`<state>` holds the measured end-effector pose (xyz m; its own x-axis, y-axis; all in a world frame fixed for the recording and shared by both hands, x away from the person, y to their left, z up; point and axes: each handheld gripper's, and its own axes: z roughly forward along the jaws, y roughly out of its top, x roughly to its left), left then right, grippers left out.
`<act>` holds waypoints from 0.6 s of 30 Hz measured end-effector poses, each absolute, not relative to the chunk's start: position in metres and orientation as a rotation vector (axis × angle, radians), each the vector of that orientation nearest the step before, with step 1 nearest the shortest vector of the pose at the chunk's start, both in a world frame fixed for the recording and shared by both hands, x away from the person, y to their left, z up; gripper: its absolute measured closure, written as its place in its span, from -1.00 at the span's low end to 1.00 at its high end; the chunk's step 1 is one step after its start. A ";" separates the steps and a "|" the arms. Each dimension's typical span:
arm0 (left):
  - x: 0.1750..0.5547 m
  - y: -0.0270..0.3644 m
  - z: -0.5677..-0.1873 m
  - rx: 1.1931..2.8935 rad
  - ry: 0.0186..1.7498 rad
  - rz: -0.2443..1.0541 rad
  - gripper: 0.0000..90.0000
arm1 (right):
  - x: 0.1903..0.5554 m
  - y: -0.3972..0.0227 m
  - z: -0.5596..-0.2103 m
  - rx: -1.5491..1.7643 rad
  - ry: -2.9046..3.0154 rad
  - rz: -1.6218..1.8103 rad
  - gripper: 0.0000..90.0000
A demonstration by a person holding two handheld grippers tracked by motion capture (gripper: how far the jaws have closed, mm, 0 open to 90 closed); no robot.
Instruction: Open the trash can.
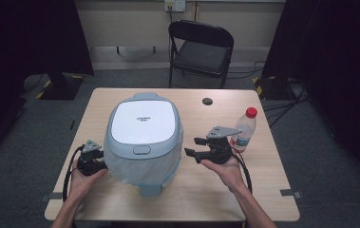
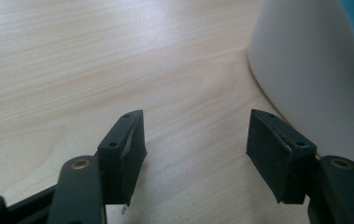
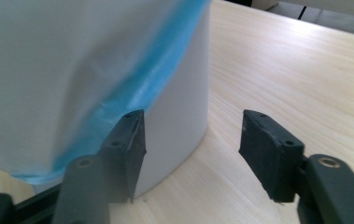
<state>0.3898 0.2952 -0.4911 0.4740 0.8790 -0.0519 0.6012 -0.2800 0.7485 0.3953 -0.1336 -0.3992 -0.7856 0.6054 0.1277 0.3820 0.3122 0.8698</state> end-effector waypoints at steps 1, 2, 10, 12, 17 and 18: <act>0.390 0.294 -0.492 2.011 1.216 0.495 -0.21 | 0.394 -0.133 -0.396 0.893 2.352 1.472 0.00; 0.389 0.293 -0.493 2.027 1.210 0.492 -0.23 | 0.392 -0.133 -0.392 0.877 2.348 1.470 0.04; 0.391 0.288 -0.501 2.027 1.207 0.549 -0.44 | 0.383 -0.143 -0.354 0.811 2.281 1.581 0.63; 0.393 0.288 -0.502 2.024 1.224 0.548 -0.54 | 0.380 -0.146 -0.345 0.794 2.254 1.605 0.73; 0.394 0.288 -0.502 2.025 1.230 0.551 -0.62 | 0.375 -0.147 -0.323 0.739 2.231 1.710 0.89; 0.394 0.288 -0.502 2.025 1.234 0.553 -0.62 | 0.374 -0.144 -0.318 0.718 2.229 1.722 0.92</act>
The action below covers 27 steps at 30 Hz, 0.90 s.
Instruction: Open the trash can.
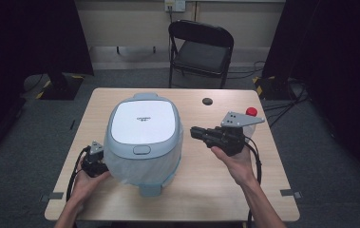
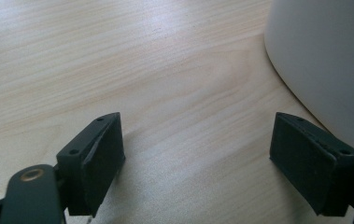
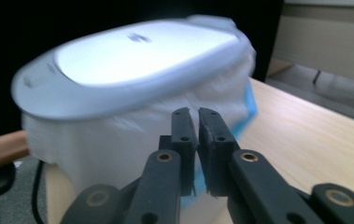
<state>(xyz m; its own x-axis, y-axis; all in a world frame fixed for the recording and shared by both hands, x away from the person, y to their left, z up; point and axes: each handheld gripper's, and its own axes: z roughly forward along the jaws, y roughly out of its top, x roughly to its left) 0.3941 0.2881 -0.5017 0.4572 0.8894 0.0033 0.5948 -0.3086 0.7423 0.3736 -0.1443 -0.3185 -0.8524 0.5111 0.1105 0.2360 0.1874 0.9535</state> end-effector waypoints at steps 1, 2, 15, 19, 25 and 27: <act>0.394 0.288 -0.502 2.025 1.234 0.552 -0.62 | 0.372 -0.141 -0.314 0.698 2.233 1.738 0.94; 0.394 0.288 -0.502 2.025 1.234 0.551 -0.62 | 0.371 -0.136 -0.310 0.676 2.240 1.754 0.97; 0.394 0.288 -0.502 2.024 1.233 0.551 -0.62 | 0.345 -0.056 -0.289 0.414 2.400 1.725 1.00; 0.394 0.288 -0.502 2.024 1.232 0.550 -0.62 | 0.341 -0.047 -0.290 0.341 2.439 1.746 1.00; 0.394 0.288 -0.502 2.024 1.231 0.545 -0.62 | 0.341 -0.038 -0.288 0.325 2.455 1.723 1.00; 0.394 0.288 -0.502 2.024 1.231 0.546 -0.62 | 0.341 -0.037 -0.288 0.325 2.456 1.719 1.00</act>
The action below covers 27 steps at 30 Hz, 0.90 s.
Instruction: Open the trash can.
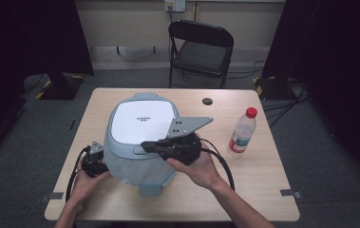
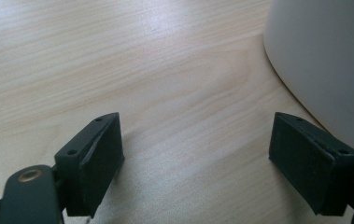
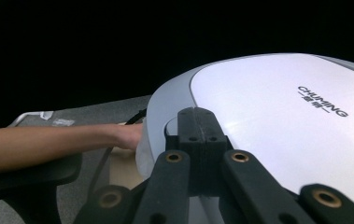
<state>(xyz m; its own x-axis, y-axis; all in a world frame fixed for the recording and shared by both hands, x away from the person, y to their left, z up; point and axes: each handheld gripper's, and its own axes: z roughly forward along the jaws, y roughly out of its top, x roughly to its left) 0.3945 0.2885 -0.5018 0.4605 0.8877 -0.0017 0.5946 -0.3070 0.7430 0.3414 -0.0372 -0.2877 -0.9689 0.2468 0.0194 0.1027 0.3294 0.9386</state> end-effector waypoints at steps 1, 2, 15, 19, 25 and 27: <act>0.395 0.289 -0.502 2.025 1.230 0.543 -0.62 | 0.341 -0.037 -0.287 0.312 2.456 1.710 1.00; 0.395 0.289 -0.502 2.025 1.229 0.543 -0.62 | 0.342 -0.037 -0.288 0.315 2.461 1.717 1.00; 0.396 0.290 -0.502 2.029 1.217 0.532 -0.63 | 0.341 -0.039 -0.286 0.295 2.479 1.689 1.00; 0.396 0.290 -0.502 2.029 1.217 0.531 -0.63 | 0.343 -0.047 -0.288 0.326 2.450 1.726 0.75; 0.396 0.290 -0.502 2.029 1.217 0.532 -0.63 | 0.343 -0.073 -0.289 0.422 2.325 1.750 0.33; 0.396 0.290 -0.502 2.029 1.217 0.531 -0.63 | 0.345 -0.087 -0.290 0.486 2.288 1.755 0.27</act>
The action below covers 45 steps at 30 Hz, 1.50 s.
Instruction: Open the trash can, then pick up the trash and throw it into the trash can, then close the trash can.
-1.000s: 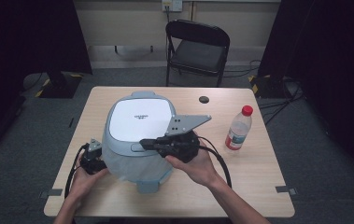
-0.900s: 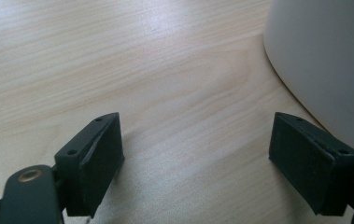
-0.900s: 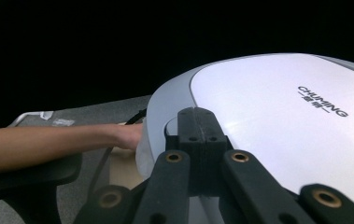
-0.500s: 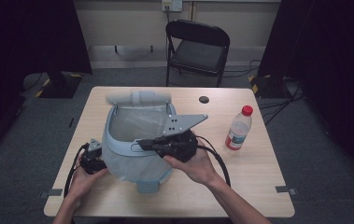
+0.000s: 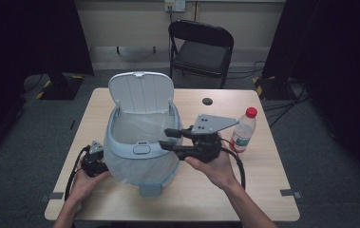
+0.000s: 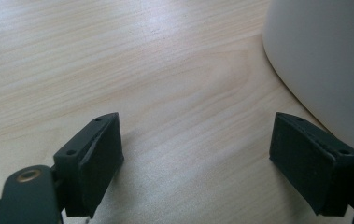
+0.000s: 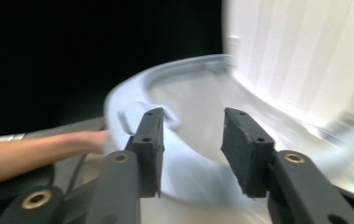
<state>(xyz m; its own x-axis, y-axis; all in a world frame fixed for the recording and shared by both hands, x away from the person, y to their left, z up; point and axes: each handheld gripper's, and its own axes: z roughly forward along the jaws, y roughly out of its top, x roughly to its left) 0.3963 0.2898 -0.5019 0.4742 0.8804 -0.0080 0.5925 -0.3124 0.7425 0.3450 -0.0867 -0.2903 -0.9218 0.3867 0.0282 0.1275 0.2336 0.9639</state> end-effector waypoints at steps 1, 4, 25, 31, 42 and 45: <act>0.396 0.290 -0.502 2.029 1.217 0.532 -0.63 | 0.346 -0.096 -0.292 0.529 2.260 1.753 0.24; 0.396 0.290 -0.502 2.031 1.217 0.532 -0.63 | 0.348 -0.114 -0.297 0.640 2.224 1.755 0.15; 0.396 0.290 -0.502 2.030 1.217 0.532 -0.63 | 0.368 -0.203 -0.395 1.167 2.102 1.378 -0.38; 0.396 0.290 -0.502 2.033 1.216 0.532 -0.63 | 0.370 -0.224 -0.421 1.253 2.119 1.301 -0.48; 0.397 0.290 -0.502 2.034 1.217 0.541 -0.63 | 0.381 -0.252 -0.450 1.411 2.092 1.133 -0.62; 0.397 0.290 -0.502 2.035 1.217 0.541 -0.63 | 0.389 -0.257 -0.455 1.457 2.065 1.094 -0.66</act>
